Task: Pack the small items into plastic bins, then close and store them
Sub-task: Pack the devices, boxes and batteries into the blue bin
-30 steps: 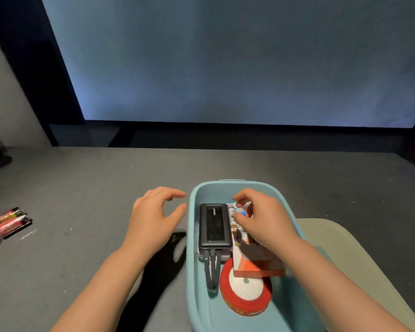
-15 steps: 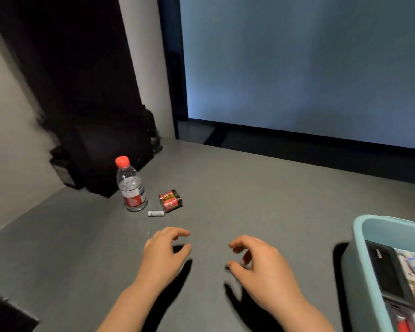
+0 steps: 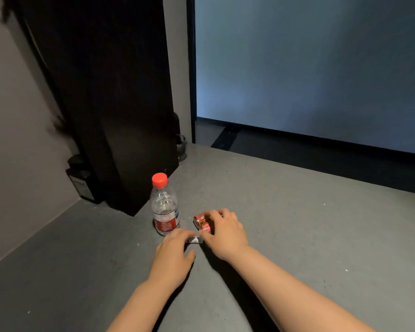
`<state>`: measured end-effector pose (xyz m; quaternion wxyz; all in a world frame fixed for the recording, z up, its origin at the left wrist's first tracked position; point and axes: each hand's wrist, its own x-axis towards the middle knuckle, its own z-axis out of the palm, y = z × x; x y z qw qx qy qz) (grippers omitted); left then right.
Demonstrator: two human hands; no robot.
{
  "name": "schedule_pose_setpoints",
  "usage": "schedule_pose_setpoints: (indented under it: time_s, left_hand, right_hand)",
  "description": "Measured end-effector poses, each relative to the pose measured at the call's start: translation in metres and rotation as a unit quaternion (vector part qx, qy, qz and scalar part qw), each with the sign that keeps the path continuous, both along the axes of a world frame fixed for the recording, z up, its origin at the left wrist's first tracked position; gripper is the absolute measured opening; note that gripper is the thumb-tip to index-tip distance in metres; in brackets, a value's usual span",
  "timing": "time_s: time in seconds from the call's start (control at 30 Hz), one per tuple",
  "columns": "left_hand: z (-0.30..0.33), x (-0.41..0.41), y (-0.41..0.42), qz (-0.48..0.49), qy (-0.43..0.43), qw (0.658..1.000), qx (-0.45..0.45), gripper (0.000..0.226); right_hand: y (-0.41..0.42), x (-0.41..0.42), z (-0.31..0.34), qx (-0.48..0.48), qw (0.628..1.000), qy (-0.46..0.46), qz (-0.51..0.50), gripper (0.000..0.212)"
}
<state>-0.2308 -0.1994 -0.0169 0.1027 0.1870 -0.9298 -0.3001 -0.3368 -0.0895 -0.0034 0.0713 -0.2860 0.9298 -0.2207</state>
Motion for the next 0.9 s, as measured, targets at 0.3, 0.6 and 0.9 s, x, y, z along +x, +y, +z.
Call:
schedule_pose_setpoints:
  time_s: [0.3,0.6,0.9]
  left_hand:
    - [-0.025,-0.016,-0.003,0.007,0.048,0.999,-0.022,0.022]
    - [-0.023,-0.012,0.015,0.002,0.046,0.999,0.002,0.017]
    - [0.028,-0.007,0.085,-0.069,0.090,0.992,0.049,0.019]
  right_hand:
    - [0.003,-0.016,-0.010,0.007,1.000,-0.023,-0.011,0.051]
    - [0.055,-0.012,-0.003,-0.047,0.991,-0.049,-0.115,0.057]
    - [0.160,0.042,0.049,-0.242,0.945,-0.008,-0.220,0.048]
